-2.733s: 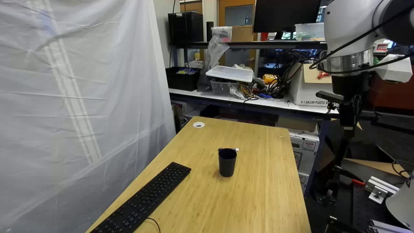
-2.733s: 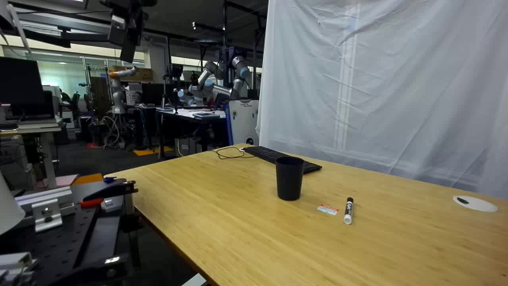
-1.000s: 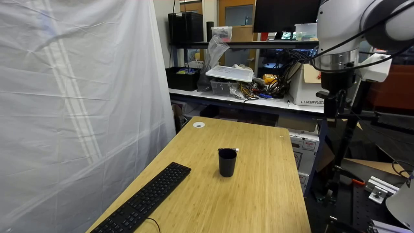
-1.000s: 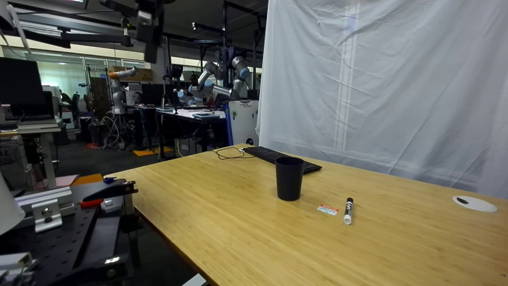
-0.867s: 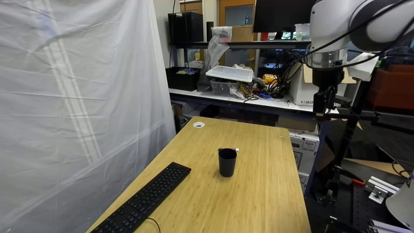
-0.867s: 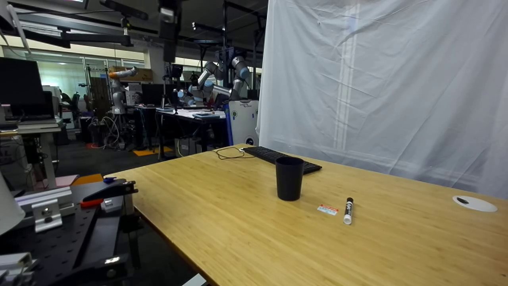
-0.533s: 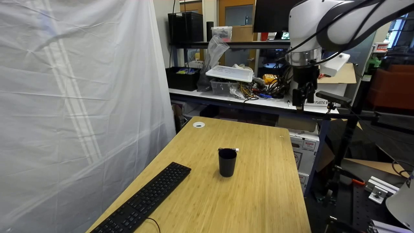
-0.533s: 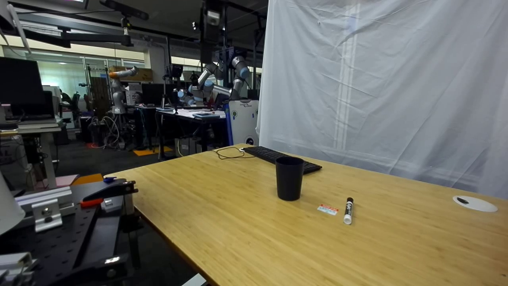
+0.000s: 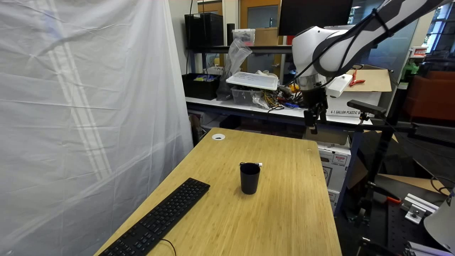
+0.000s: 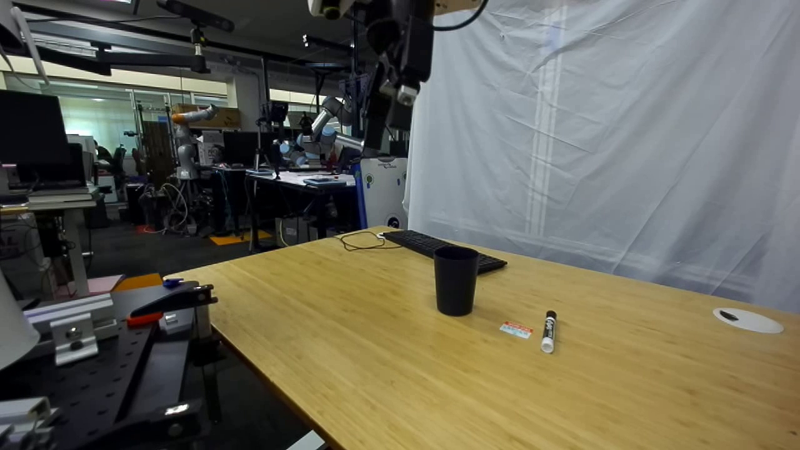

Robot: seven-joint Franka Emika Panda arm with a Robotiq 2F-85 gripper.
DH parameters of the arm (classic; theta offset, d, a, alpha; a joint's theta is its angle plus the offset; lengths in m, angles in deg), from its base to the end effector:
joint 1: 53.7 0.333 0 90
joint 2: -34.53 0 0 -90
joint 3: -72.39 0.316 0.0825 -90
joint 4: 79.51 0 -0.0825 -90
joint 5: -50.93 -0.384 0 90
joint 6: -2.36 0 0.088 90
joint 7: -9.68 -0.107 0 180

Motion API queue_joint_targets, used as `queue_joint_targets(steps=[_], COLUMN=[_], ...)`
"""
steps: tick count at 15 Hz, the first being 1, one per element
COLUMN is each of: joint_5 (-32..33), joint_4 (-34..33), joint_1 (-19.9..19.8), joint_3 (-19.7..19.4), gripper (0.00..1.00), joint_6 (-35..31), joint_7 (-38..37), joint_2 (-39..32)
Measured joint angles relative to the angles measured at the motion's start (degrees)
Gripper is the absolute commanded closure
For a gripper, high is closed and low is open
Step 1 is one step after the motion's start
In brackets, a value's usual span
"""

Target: Put the black marker inside the black cup

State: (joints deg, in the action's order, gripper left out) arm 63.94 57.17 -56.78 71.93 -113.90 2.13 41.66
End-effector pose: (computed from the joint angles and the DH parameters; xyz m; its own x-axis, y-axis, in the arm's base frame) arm 0.4516 -0.0408 0.3526 0.9728 -0.0892 -0.2138 -0.0452 -0.9782 0.2025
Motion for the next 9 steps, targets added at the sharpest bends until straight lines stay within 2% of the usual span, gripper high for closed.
queue_joint_targets(steps=[9], joint_5=[0.24], joint_4=[-13.74], joint_1=[-0.15], joint_3=[-3.17], gripper=[0.0], joint_6=[0.98], joint_7=[3.29], joint_2=[-12.05])
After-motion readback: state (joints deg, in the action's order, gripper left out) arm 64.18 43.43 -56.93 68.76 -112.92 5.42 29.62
